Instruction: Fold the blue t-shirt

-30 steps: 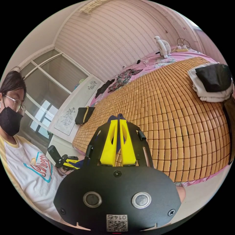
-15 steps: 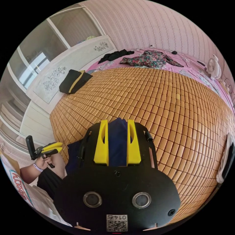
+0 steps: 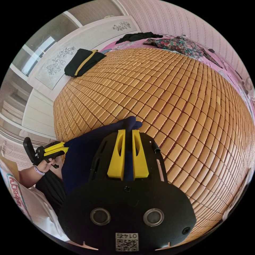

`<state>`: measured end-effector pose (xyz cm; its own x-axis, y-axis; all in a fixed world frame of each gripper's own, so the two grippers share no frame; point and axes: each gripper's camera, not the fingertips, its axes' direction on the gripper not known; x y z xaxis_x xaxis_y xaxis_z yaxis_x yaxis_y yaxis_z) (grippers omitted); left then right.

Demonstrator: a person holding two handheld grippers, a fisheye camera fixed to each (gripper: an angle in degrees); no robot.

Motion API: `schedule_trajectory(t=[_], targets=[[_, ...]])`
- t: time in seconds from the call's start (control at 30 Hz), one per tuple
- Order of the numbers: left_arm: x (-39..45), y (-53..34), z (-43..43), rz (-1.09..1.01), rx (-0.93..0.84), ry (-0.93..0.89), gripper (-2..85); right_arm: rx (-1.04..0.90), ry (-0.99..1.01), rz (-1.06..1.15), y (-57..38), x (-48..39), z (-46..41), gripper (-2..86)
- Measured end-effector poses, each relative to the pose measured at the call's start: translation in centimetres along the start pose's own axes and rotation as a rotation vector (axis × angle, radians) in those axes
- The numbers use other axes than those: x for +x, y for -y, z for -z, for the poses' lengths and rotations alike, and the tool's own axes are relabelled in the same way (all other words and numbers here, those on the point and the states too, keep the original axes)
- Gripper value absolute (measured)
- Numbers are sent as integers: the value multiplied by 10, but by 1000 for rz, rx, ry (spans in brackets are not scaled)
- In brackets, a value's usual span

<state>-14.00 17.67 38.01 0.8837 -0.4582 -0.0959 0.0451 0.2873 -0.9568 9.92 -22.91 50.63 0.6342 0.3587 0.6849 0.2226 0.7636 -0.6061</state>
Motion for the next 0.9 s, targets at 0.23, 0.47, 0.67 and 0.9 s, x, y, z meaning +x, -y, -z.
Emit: schedule_trajectory(t=[0.23, 0.47, 0.67, 0.9], targets=[[22, 1, 82, -137, 117, -111, 19, 315, 133, 11, -86, -7, 101, 21], [66, 18, 181, -346, 210, -238, 12, 583, 275, -105, -193, 15, 167, 17], [126, 65, 205, -517, 283, -306, 11, 794, 193, -157, -255, 45, 222, 17], [248, 180, 156, -616, 254, -622, 15, 889, -169, -219, -297, 112, 378, 22]])
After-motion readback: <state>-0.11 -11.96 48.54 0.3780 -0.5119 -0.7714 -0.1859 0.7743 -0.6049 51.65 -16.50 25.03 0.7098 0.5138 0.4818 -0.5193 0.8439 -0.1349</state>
